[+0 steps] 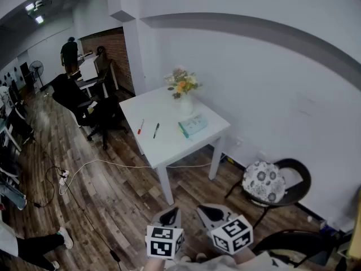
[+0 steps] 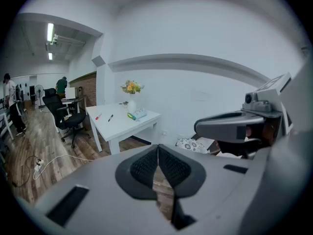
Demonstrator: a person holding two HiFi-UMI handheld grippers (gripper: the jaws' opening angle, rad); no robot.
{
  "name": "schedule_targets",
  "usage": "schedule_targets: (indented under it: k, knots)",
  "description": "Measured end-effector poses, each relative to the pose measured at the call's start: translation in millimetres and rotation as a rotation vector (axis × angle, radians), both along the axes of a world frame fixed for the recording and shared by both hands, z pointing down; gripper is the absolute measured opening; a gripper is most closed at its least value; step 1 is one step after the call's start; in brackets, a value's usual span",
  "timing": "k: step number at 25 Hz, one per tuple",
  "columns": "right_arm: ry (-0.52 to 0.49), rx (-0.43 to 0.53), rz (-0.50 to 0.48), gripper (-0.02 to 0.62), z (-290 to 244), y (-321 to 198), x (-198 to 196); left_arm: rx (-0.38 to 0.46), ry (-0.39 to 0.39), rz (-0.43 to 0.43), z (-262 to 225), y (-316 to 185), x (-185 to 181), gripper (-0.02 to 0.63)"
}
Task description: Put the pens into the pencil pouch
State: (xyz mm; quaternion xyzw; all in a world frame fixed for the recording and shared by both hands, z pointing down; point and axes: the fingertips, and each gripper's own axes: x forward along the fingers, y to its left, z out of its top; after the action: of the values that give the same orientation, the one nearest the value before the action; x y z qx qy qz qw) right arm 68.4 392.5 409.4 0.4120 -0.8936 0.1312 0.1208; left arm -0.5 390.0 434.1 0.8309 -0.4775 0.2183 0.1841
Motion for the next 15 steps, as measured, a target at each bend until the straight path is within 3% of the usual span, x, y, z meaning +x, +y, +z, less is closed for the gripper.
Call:
schedule_targets:
  k: [10, 15]
  knots:
    - [0.051, -0.037, -0.017, 0.006, 5, 12, -10, 0.023, 0.024, -0.007, 0, 0, -5, 0.009]
    - [0.044, -0.020, -0.020, 0.006, 4, 11, -20, 0.122, 0.056, 0.007, -14, -4, -9, 0.011]
